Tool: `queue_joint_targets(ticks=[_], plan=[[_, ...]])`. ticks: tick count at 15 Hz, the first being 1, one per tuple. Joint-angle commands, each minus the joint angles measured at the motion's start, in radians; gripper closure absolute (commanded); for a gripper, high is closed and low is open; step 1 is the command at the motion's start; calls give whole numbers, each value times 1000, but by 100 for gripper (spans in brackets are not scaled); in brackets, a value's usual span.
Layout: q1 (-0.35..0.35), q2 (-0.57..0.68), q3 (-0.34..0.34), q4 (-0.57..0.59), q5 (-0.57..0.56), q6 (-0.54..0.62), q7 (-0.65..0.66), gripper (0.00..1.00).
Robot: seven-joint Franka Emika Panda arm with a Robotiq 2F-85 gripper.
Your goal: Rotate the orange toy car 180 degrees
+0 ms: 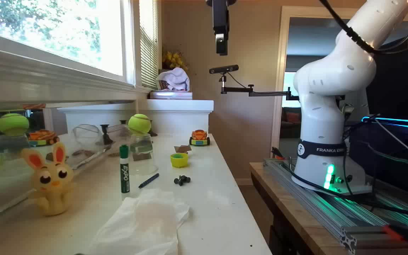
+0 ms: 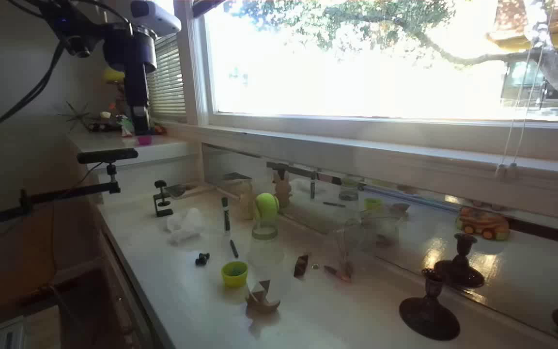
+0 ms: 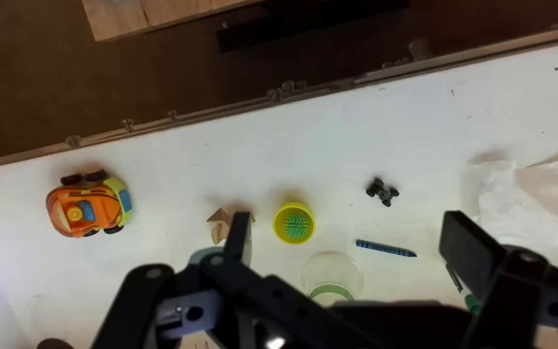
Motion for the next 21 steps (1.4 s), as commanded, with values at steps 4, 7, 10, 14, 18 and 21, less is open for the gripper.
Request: queue_joint_targets(ticks=[4, 7, 10, 14, 18, 21], plan=[[8, 2, -6, 2, -4, -2, 4, 0], [8, 2, -6, 2, -4, -2, 4, 0], [8, 2, -6, 2, -4, -2, 4, 0], [1, 2, -13, 7, -7, -14, 7, 0], [-85, 57, -82, 3, 12, 0, 106, 0], [-142, 103, -156, -6, 37, 52, 128, 0]])
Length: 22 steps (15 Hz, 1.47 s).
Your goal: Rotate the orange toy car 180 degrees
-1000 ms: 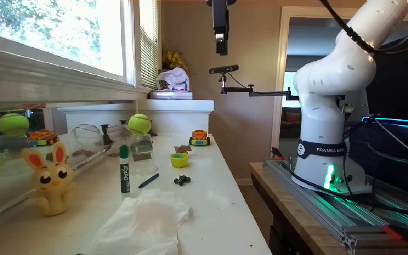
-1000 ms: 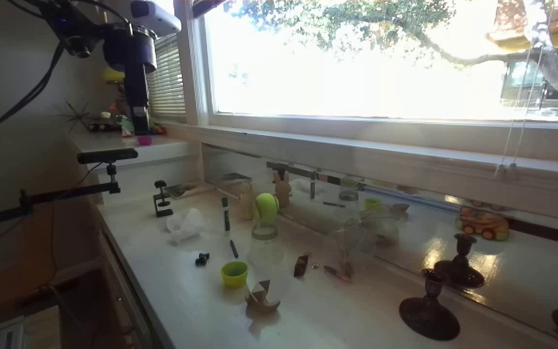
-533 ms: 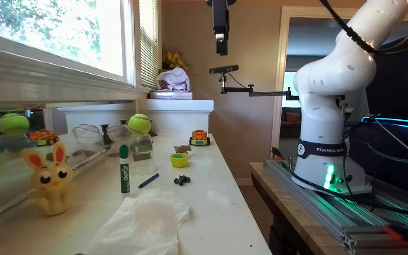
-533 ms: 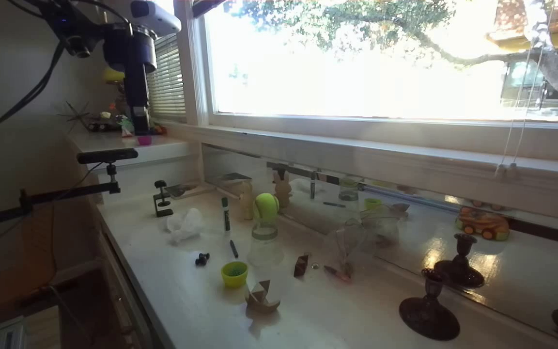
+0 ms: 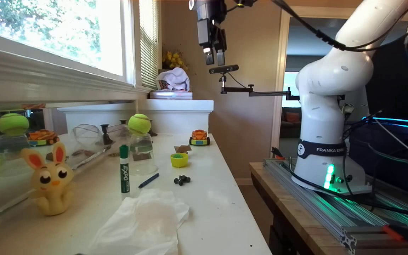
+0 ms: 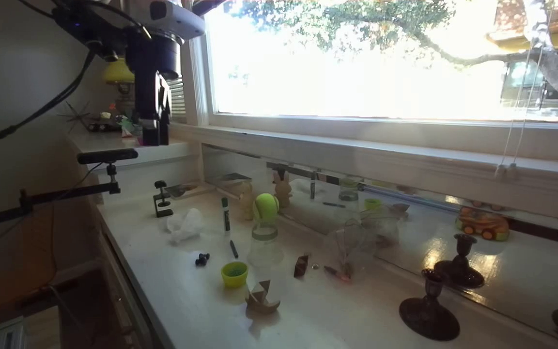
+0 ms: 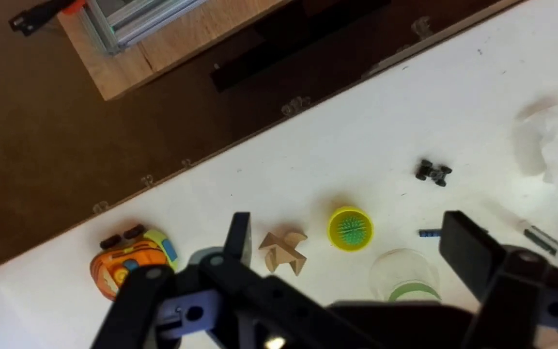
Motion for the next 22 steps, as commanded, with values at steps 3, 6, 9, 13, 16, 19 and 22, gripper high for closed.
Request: queue_joint_targets(ticks=[3, 6, 9, 13, 16, 19, 22], plan=[[-54, 59, -71, 1, 9, 45, 29, 0], [-74, 94, -96, 1, 18, 67, 45, 0], [-78, 106, -97, 7, 13, 64, 54, 0], [-156, 204, -178, 47, 37, 91, 150, 0], [-191, 282, -253, 89, 83, 132, 163, 0], [-206, 348, -299, 105, 152, 205, 210, 0], [-201, 338, -309, 79, 126, 206, 207, 0]])
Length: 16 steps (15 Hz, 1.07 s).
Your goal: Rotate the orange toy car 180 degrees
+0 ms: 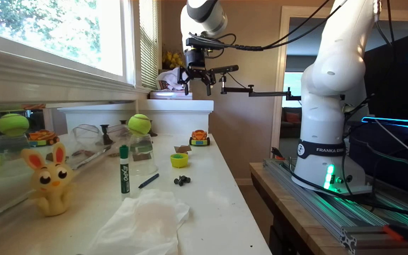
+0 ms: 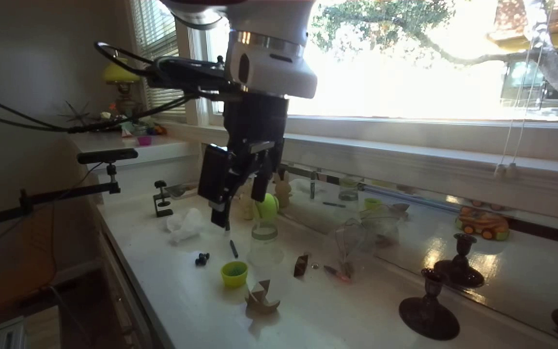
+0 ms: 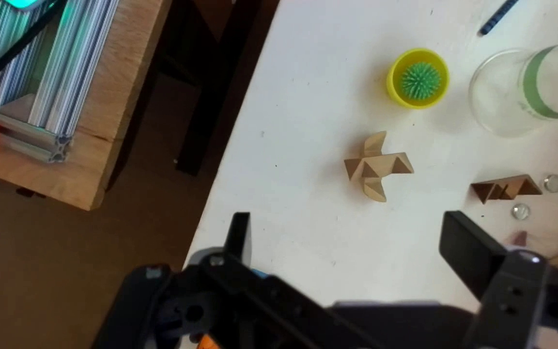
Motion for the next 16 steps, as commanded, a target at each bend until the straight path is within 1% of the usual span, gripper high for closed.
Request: queue_joint_targets(ticks=[1, 3, 5, 6, 10, 12, 15, 16], plan=[[3, 15, -4, 7, 4, 2, 11, 0], [5, 28, -5, 14, 7, 3, 20, 0], [-19, 60, -13, 14, -27, 42, 75, 0], [-24, 74, -28, 13, -9, 66, 76, 0], [-47, 122, -92, -6, 60, 241, 66, 0], [-45, 151, -114, -11, 98, 324, 47, 0], [-35, 190, -121, -20, 119, 402, 31, 0], [-32, 201, -117, -24, 109, 418, 34, 0]])
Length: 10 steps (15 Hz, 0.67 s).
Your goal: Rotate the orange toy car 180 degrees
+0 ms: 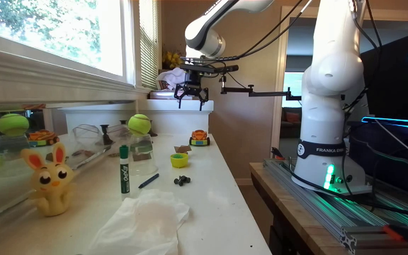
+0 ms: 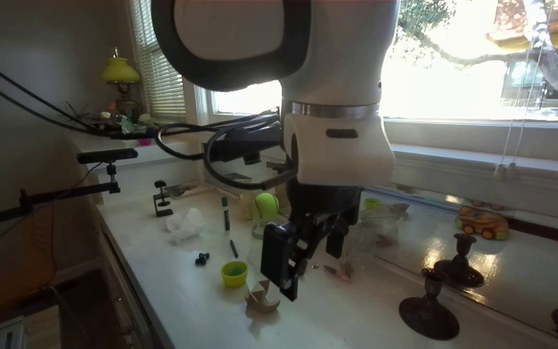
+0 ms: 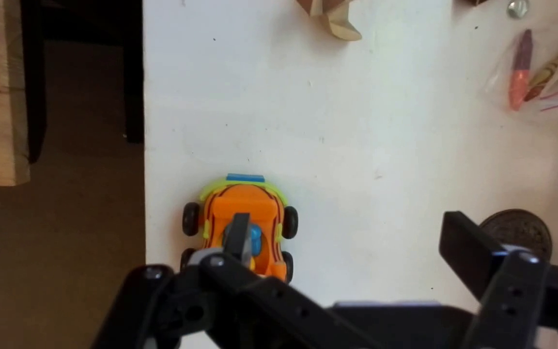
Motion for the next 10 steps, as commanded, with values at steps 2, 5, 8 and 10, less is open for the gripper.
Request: queue_joint_targets(ticks=[2, 5, 8, 10], plan=[[15, 36, 5, -34, 6, 86, -15, 0], [20, 49, 11, -70, 4, 133, 1, 0], [21, 62, 9, -100, -2, 186, 20, 0], [18, 71, 5, -117, -5, 217, 31, 0]])
